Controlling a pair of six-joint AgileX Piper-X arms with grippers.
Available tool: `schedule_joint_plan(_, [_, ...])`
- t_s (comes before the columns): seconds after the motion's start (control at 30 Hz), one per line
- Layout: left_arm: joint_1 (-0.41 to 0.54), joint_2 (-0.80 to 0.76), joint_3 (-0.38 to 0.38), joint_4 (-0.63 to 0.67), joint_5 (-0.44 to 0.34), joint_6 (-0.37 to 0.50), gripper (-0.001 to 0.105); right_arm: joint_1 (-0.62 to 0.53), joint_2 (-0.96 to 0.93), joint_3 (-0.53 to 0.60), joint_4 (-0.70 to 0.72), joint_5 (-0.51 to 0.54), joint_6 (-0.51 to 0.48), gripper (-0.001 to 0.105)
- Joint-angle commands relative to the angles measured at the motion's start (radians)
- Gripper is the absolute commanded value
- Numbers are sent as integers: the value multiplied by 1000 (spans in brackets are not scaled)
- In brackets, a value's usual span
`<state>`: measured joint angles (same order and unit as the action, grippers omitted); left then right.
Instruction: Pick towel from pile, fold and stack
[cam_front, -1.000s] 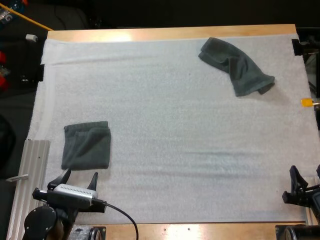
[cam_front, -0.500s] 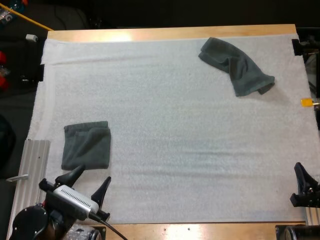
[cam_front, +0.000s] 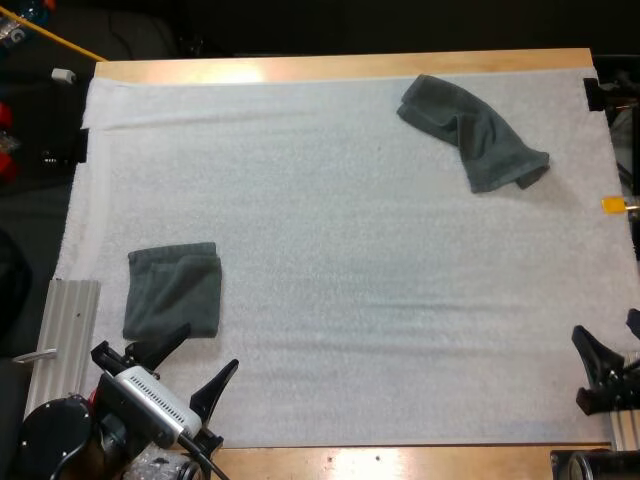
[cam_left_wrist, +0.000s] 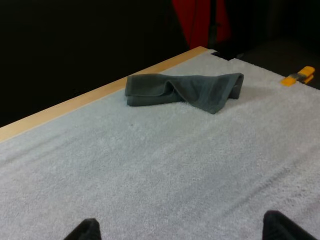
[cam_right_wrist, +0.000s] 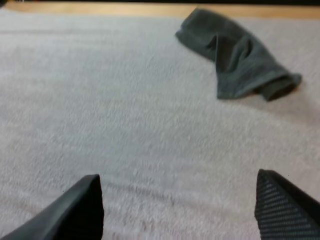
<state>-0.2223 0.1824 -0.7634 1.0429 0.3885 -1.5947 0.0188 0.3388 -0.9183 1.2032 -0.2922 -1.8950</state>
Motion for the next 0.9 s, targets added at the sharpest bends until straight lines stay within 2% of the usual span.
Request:
schedule_joint_plan(0.0, [-4, 2, -9, -9, 10, 5, 62, -4, 27, -7, -25, -13, -12, 63])
schedule_joint_plan(0.23, [-4, 2, -9, -9, 10, 5, 62, -4, 229, -7, -173, 3, 70, 63])
schedule_joint_plan(0.33, [-4, 2, -9, -9, 10, 5, 62, -4, 333, -7, -256, 11, 136, 63])
schedule_joint_plan(0.67, [-4, 2, -9, -9, 10, 0, 62, -4, 690, -7, -511, 131, 381, 63])
schedule_joint_plan(0.87, [-4, 2, -9, -9, 10, 0, 62, -4, 868, -7, -644, 139, 505, 63])
